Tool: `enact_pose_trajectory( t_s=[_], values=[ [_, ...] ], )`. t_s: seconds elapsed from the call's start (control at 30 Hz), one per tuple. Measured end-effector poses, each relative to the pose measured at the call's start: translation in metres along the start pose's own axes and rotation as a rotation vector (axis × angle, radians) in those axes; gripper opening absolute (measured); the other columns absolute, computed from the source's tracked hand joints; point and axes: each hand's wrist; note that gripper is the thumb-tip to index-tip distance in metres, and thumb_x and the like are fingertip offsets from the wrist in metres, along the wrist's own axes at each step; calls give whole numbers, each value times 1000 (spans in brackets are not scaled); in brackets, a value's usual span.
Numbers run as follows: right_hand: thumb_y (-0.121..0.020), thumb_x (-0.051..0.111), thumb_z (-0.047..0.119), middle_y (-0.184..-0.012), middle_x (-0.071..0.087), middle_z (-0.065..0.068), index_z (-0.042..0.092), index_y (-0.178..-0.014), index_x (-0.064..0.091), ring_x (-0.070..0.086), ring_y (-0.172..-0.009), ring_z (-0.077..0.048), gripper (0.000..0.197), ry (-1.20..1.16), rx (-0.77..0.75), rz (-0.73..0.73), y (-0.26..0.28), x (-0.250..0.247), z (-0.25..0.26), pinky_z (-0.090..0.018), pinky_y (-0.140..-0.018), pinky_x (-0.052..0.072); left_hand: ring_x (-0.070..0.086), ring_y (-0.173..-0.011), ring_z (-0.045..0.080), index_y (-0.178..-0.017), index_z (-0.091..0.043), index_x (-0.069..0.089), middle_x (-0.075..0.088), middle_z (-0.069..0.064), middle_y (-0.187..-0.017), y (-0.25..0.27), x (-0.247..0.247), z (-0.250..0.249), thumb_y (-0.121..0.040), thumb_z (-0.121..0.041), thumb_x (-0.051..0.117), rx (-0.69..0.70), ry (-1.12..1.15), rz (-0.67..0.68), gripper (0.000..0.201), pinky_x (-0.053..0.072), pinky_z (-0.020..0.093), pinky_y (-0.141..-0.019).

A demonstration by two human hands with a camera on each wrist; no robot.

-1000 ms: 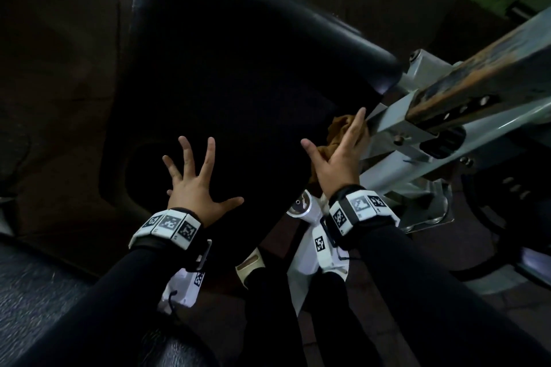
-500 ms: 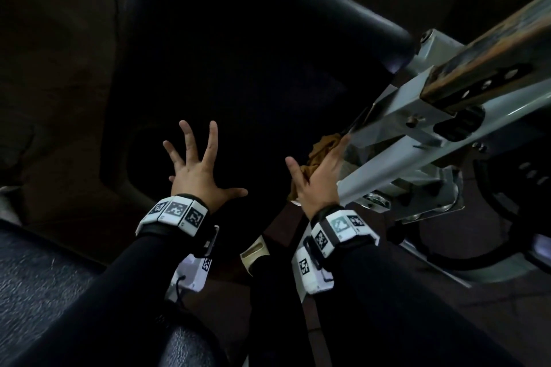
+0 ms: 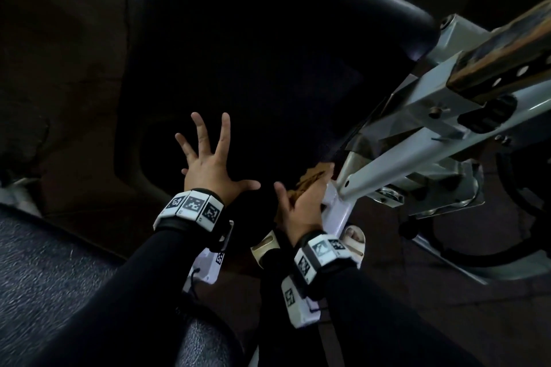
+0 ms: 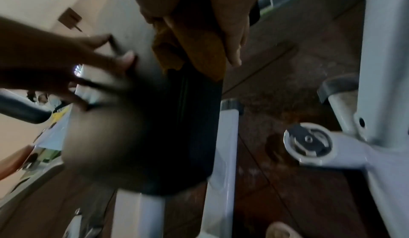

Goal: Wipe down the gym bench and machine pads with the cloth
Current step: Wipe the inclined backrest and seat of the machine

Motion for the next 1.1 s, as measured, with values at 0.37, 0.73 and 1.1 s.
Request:
enact_pose_trajectory(
  t_s=[0.37,0.73,1.1],
  values=[
    [-84,62,40,-151,25,-15,-2,-146,6,27,-139,-21,94,-6,-46,-79,-33,-27,9,-14,-112,15,-33,-134,41,-127,-62,-34,-52,-13,-138,0,0,-3,-48,-61,81,4,-34,-3,139,33,75,-93],
    [-75,67,45,-108,64,-21,45,-141,-8,65,-94,-34,100,-293,196,115,44,44,-39,-48,-86,53,-33,-133,45,-129,-55,-36,-48,-3,-142,-3,2,-3,-55,-58,81,15,-69,1,138,40,71,-92],
    [-81,69,27,-70,67,-6,38,-139,8,62,-48,-15,85,-326,250,131,60,56,-54,-20,-48,50,-32,-133,46,-131,-53,-34,-47,-1,-143,-6,5,0,-56,-58,81,24,-78,-13,137,42,70,-90]
  ],
)
Point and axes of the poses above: each hand's wrist, its own y-axis away from the middle knuckle, its own x-axis out of the palm, z = x × y
